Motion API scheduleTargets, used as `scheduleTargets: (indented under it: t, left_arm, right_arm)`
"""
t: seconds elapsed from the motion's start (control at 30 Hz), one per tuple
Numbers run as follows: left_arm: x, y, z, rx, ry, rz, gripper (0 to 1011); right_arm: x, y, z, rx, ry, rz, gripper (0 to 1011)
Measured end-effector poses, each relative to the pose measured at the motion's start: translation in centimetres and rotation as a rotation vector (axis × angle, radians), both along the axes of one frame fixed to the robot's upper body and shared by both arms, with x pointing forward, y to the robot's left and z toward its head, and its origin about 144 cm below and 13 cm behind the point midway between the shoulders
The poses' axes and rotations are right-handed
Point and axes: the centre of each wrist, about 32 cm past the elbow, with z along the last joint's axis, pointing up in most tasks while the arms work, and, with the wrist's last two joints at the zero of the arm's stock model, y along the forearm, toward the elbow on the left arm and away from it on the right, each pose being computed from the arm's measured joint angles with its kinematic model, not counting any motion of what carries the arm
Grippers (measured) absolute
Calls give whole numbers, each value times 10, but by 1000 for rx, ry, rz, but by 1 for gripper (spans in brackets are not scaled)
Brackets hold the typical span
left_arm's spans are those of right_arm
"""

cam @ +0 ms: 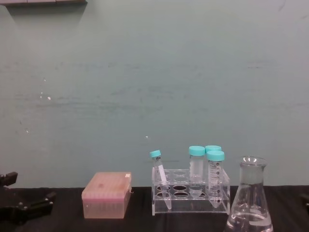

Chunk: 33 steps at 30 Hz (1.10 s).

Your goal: Pick up the beaker with the right gripper, shake it three times, and then put it down.

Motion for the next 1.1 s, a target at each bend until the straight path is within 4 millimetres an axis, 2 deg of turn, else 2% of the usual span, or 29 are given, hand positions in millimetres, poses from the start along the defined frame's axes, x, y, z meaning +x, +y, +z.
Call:
scheduleTargets:
  t: [0.23,0.33,0.53,0.7,0.9,1.1]
  left_arm:
    - [0,0,0,0,0,0,1000]
    - [0,0,0,0,0,0,1000]
    - [0,0,0,0,0,0,1000]
    - [0,0,0,0,0,0,1000]
    - [0,0,0,0,0,0,1000]
    - [0,0,0,0,0,0,1000]
  right_arm:
    - [5,-2,2,37,-44,-21,1000]
    - [10,-3,9,68,-98,-27,1000]
    - [19,-1,38,144,-255,7,1000]
    - [18,3,54,194,-301,55,1000]
    - [7,16,56,293,-229,145,1000]
    - [-3,25,46,371,-106,195,1000]
